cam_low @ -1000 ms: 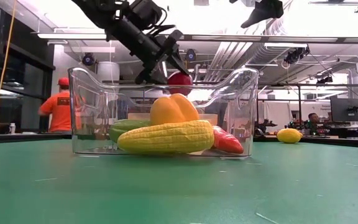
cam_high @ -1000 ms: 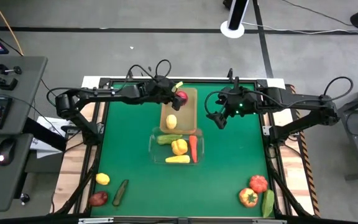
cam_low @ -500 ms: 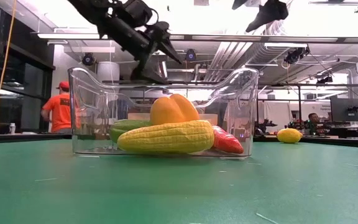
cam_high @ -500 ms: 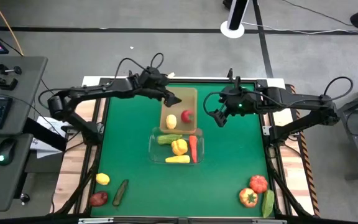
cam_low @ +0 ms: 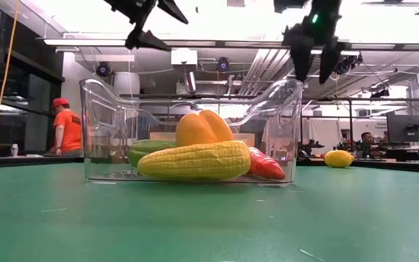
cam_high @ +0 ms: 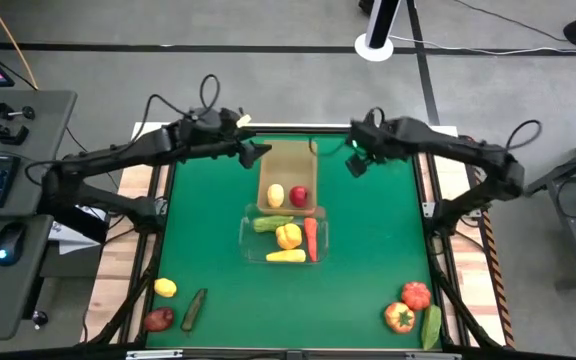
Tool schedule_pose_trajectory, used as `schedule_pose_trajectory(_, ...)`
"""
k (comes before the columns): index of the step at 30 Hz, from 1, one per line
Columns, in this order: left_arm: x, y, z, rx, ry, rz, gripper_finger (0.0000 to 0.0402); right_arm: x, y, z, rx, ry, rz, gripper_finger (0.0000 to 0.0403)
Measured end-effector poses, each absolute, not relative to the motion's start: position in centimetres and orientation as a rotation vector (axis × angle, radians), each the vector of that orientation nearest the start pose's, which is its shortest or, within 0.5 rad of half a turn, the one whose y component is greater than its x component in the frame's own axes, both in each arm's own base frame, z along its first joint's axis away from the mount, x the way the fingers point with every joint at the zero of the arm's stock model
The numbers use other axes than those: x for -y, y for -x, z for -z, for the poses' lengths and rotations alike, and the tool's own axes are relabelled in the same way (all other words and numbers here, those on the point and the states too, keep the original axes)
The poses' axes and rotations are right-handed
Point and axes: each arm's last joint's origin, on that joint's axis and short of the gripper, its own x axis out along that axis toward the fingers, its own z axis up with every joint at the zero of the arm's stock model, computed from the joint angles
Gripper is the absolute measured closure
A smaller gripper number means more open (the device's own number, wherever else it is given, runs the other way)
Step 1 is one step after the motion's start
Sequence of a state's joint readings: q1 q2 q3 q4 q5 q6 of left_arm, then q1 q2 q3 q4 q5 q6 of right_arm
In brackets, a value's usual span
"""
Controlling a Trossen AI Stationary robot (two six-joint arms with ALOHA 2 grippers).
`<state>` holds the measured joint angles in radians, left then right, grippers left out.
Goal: Sort produce into baskets
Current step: Put the top yellow lemon into the orange bin
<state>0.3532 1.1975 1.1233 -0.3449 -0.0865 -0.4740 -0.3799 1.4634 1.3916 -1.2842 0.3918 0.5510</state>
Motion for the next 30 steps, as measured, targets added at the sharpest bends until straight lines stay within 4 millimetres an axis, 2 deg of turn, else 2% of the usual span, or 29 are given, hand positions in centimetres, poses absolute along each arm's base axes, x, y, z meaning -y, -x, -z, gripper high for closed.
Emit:
schedule_pose_trajectory(4,-9.2,-23.5,-36.0,-0.27,0.502,-0.532,0.0014,15.8,-23.1,-29.3,-1.295,-0.457,1.077,0.0015)
schedule_pose_trajectory(7,-9.8,-23.3,-36.2,-0.254,0.483,-0.549,0.0014,19.2,-21.9,-27.6,-1.384,-0.547,1.058,0.0015)
schedule_pose_trajectory(14,-12.7,-22.8,-36.1,-0.208,0.533,-0.553,0.0014,25.4,-18.8,-23.1,-1.504,-0.772,1.055,0.0015)
schedule_pose_trajectory(17,-14.0,-22.6,-36.2,-0.175,0.545,-0.513,0.0014,27.0,-17.8,-21.3,-1.549,-0.833,1.061,0.0015)
schedule_pose_trajectory(23,-16.0,-22.6,-36.6,-0.099,0.502,-0.453,0.0014,28.7,-17.2,-18.8,-1.587,-0.885,1.067,0.0015)
schedule_pose_trajectory(30,-17.5,-21.9,-36.3,-0.102,0.514,-0.42,0.0014,30.0,-17.5,-17.1,-1.597,-0.781,1.097,0.0015)
